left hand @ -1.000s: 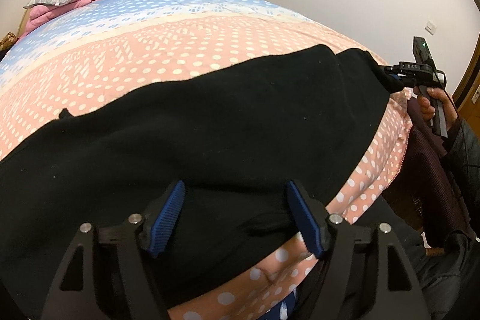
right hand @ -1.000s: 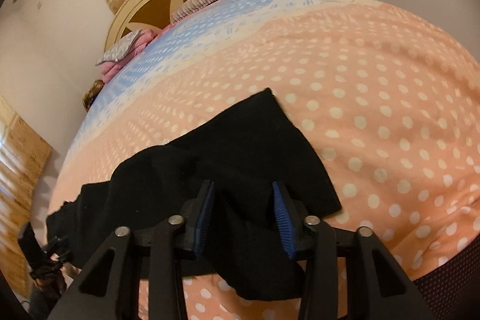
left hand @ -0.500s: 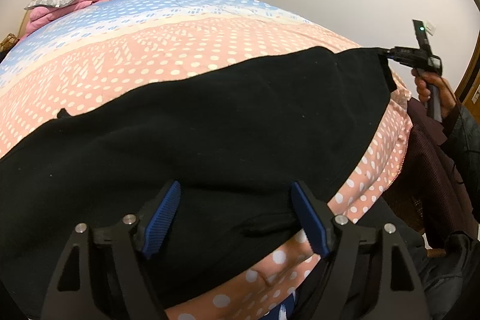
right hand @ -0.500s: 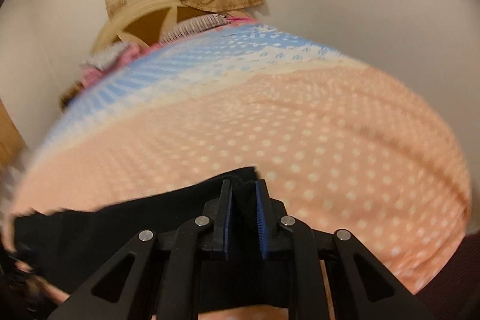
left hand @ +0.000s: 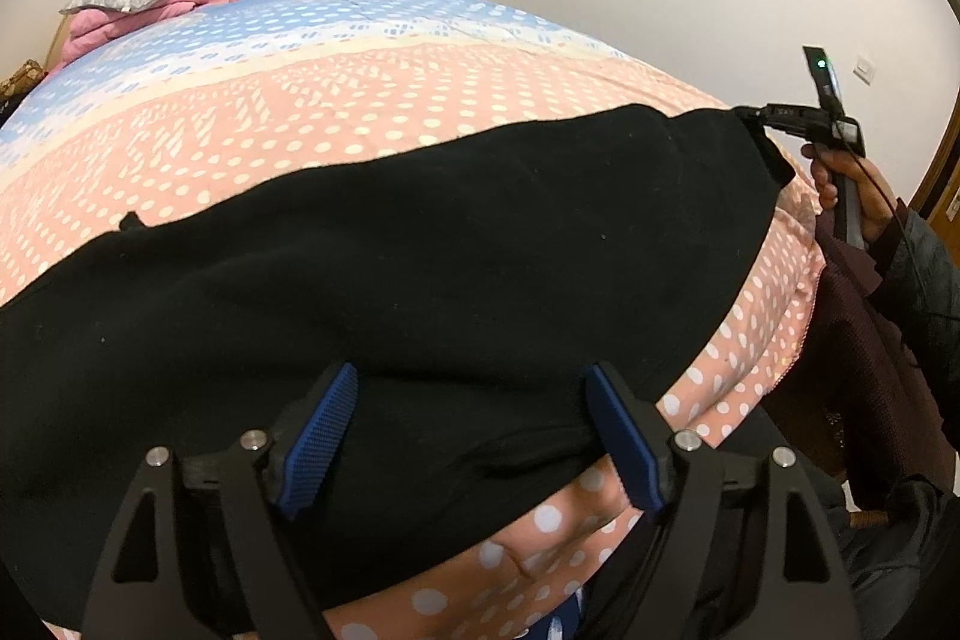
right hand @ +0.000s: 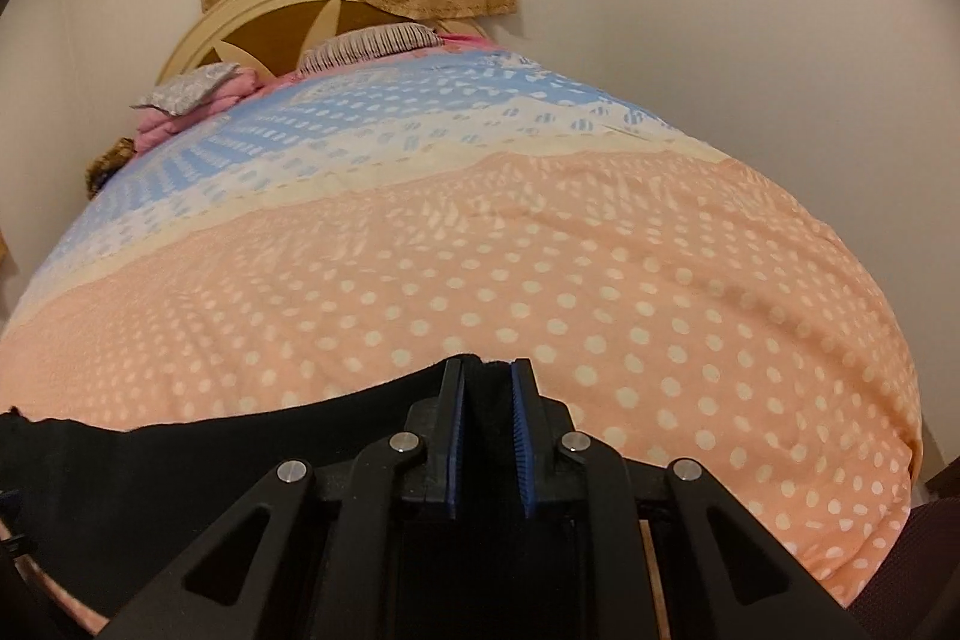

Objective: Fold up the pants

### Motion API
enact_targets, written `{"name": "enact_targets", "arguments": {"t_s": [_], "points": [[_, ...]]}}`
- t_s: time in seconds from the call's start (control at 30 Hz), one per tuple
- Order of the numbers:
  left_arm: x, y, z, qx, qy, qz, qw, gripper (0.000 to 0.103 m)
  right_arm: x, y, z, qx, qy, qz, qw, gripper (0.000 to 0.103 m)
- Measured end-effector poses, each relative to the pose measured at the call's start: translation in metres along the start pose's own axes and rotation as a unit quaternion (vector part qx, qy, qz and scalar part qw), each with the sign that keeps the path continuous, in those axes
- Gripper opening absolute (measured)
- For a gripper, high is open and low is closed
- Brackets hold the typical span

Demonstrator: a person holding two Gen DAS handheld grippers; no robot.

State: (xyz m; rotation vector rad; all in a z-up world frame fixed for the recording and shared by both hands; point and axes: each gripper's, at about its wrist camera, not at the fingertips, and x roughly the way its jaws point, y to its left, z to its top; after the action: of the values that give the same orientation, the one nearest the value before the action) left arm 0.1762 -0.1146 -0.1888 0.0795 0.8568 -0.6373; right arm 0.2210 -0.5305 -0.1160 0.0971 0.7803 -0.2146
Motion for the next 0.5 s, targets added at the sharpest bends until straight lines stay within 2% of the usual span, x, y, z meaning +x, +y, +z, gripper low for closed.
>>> {"name": "enact_targets", "arguments": {"t_s": [0.07, 0.13, 0.17, 0.23, 0.37, 0.4, 0.5], "points": [[-0.001, -0.002, -0.001, 0.005, -0.003, 0.006, 1.0000, 0.081, 0.017, -0.006, -0.004, 0.008, 0.022, -0.002, 1.000, 0.026], [-0.003, -0.004, -0.001, 0.007, -0.005, 0.009, 0.9999, 0.081, 0.013, -0.010, -0.005, 0.015, 0.010, -0.021, 1.000, 0.054], [-0.005, -0.004, -0.001, 0.004, -0.006, 0.008, 0.9999, 0.081, 0.010, -0.012, -0.005, 0.022, 0.014, -0.022, 0.999, 0.058], [-0.009, 0.001, -0.001, -0.005, -0.009, 0.010, 0.9999, 0.081, -0.001, -0.016, -0.005, 0.039, 0.020, -0.028, 0.999, 0.063], [-0.021, 0.017, 0.001, -0.026, -0.031, 0.037, 0.9985, 0.081, -0.040, 0.008, -0.012, -0.008, -0.018, -0.098, 0.995, 0.063], [-0.025, 0.024, 0.004, -0.033, -0.038, 0.049, 0.9975, 0.081, -0.050, 0.019, -0.014, -0.020, -0.026, -0.097, 0.995, 0.063], [-0.027, 0.041, 0.006, -0.060, -0.041, 0.083, 0.9938, 0.081, -0.072, 0.068, -0.024, -0.061, -0.030, -0.024, 0.997, 0.063]]}}
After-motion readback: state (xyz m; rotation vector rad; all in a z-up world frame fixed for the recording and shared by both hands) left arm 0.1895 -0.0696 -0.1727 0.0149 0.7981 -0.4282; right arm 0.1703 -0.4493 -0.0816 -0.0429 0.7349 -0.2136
